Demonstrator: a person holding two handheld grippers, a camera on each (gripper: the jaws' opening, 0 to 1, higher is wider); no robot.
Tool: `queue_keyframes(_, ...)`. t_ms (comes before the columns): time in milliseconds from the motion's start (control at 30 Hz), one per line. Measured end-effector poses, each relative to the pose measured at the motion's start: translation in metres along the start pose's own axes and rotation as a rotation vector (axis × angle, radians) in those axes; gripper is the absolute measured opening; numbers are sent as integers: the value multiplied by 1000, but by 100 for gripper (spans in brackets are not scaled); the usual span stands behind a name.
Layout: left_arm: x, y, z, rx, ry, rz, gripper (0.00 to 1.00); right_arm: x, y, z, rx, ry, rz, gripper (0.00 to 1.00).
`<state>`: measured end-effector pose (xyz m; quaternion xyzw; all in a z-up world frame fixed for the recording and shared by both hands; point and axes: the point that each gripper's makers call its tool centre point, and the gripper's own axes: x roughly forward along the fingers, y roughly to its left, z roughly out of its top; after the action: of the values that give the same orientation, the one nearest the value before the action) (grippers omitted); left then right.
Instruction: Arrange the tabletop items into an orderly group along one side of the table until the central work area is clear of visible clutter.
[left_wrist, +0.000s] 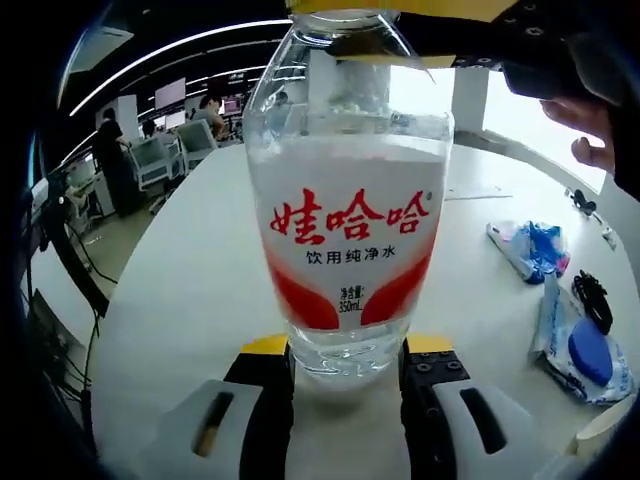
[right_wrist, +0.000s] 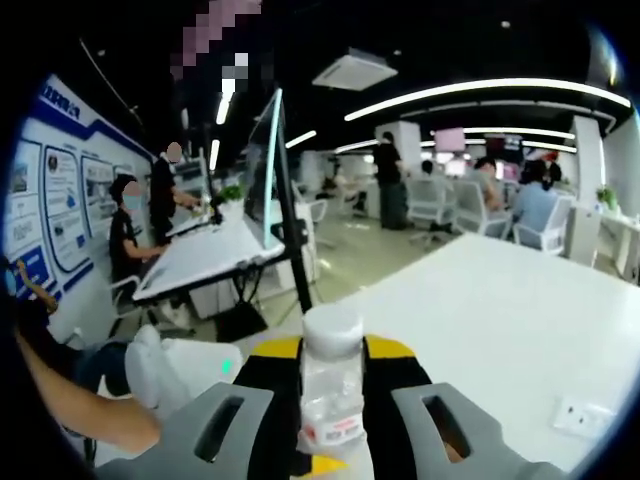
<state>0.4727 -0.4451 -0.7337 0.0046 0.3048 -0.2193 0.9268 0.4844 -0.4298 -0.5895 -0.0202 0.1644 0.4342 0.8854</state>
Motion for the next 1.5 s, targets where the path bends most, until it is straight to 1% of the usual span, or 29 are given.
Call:
queue_keyframes(33, 0, 0, 1, -26, -8, 2, 41, 0, 0, 0, -1, 0, 0, 18)
queue_keyframes(167, -2, 1, -1, 3, -9, 13, 41, -2, 2, -1, -2, 3, 3, 18)
queue_keyframes(267, -3, 0, -1, 1, -9, 12, 42, -2, 3, -1, -5, 5, 5, 18)
queue_keyframes(400, -4, 0, -2, 0, -6, 21, 41, -3, 4, -2, -2, 7, 7, 18)
queue_keyframes(467, -4, 0, -2, -6, -9, 25, 41, -4, 6, -2, -13, 9, 8, 18)
queue_keyframes(833, -8, 0, -3, -19, -19, 52, 38, -6, 9, -4, 10, 5, 28, 19)
queue_keyframes(967, -7, 0, -4, -33, -29, 53, 38, -6, 10, -5, 2, 13, 31, 21)
queue_keyframes(1033, -8, 0, -4, -38, -31, 53, 39, -6, 9, -6, 11, 17, 28, 24)
queue_keyframes(1100, -9, -1, -4, -43, -33, 53, 39, -8, 11, -7, 23, 17, 35, 25)
queue_keyframes(1200, -10, -1, -4, -50, -37, 54, 40, -9, 11, -9, 18, 17, 33, 27)
queue_keyframes(1333, -10, -3, -4, -50, -37, 55, 41, -11, 12, -10, 20, 19, 39, 27)
queue_keyframes(1500, -11, -4, -5, -50, -38, 60, 42, -15, 13, -6, 29, 3, 41, 28)
